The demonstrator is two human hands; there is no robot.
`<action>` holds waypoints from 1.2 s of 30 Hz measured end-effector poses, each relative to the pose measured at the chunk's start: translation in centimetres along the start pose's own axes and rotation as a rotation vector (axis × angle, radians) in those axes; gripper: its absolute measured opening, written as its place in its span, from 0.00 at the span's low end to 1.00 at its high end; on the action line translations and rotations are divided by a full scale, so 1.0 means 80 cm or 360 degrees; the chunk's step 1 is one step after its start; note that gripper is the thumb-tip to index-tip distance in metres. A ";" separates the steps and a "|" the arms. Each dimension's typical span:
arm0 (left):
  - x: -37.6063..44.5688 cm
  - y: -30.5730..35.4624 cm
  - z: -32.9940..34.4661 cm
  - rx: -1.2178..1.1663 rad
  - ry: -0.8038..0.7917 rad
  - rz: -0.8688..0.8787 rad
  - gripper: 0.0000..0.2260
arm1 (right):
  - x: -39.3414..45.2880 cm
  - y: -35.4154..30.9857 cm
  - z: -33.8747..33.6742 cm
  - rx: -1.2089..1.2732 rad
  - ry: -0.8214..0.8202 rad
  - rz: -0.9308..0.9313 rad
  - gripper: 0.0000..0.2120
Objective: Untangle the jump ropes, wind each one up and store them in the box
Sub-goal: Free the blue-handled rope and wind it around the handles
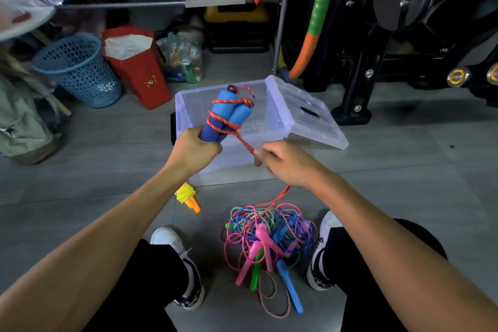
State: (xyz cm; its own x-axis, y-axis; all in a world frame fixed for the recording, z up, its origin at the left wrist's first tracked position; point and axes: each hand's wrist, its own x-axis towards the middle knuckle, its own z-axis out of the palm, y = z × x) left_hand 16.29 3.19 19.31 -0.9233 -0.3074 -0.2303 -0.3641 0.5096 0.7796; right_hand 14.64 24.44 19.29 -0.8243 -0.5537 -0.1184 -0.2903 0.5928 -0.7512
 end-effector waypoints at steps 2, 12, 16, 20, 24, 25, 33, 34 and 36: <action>0.010 -0.006 -0.001 0.0534 0.0004 -0.0090 0.08 | -0.001 -0.015 0.007 -0.0192 -0.0034 -0.0090 0.14; -0.001 -0.001 0.044 0.2180 -0.0334 0.0835 0.14 | 0.011 -0.001 -0.050 -0.0265 0.0129 -0.0182 0.09; 0.014 -0.026 0.034 0.1606 -0.0264 0.1637 0.18 | 0.016 0.046 -0.060 -0.0093 0.0255 -0.0043 0.12; 0.005 -0.028 0.029 0.0296 -0.0527 0.1245 0.11 | 0.008 0.071 -0.055 0.0013 0.0062 0.0077 0.13; -0.008 -0.005 0.030 -0.0276 -0.0288 0.0428 0.10 | 0.004 0.061 -0.035 0.0057 -0.0015 0.0094 0.15; -0.009 -0.002 0.033 -0.0360 -0.0210 0.0306 0.10 | 0.003 0.054 -0.028 0.0059 -0.0047 0.0085 0.15; -0.010 -0.006 0.034 0.0480 0.0171 -0.0052 0.12 | -0.023 0.021 -0.017 -0.0265 -0.0150 -0.0063 0.12; -0.011 -0.009 0.030 0.0917 0.0155 -0.0007 0.11 | -0.027 0.019 -0.024 -0.0193 -0.0115 -0.0090 0.10; -0.012 -0.017 0.030 0.1547 0.0037 0.0128 0.10 | -0.033 0.017 -0.039 -0.0010 -0.0011 -0.0144 0.10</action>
State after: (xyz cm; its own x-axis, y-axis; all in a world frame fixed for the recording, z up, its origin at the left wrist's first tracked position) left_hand 17.40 4.77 17.09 -0.9509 -0.2535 -0.1777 -0.2521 0.9672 -0.0304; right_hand 14.90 28.53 20.62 -0.7914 -0.6089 -0.0547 -0.3664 0.5439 -0.7549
